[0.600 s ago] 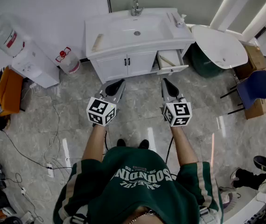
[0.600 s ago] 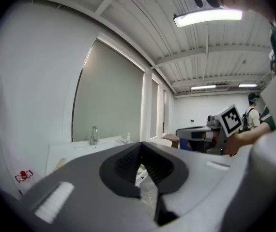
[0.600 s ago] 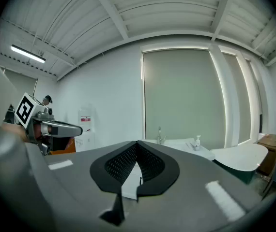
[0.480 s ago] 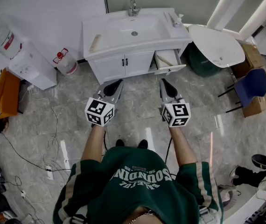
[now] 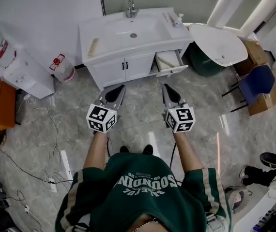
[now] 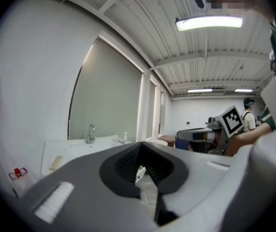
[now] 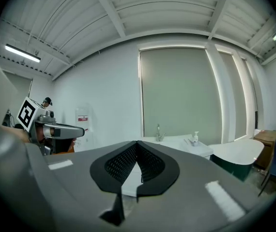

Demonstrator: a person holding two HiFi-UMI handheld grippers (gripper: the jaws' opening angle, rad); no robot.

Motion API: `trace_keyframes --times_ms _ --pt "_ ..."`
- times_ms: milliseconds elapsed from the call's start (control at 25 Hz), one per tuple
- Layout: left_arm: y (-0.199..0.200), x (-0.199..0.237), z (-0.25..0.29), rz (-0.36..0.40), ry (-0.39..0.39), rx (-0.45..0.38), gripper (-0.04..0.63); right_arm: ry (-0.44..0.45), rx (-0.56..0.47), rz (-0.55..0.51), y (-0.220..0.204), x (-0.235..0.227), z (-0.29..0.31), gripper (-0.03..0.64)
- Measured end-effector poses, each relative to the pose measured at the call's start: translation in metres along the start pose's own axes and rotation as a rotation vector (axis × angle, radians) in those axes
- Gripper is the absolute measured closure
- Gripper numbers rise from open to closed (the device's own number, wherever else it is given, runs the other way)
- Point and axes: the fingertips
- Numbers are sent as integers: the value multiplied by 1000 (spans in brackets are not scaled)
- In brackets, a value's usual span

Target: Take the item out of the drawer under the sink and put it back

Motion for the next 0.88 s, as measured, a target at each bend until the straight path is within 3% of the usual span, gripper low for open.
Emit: trace_keyframes --times_ms 880 --pt "-21 32 -28 -21 -112 25 546 -123 22 43 -21 43 0 615"
Point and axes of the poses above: the fingertips, and each gripper's own axes: z forward along the fingers, x to its left, y out of its top, and after that the axes turned 2 degrees about -y, right-handed
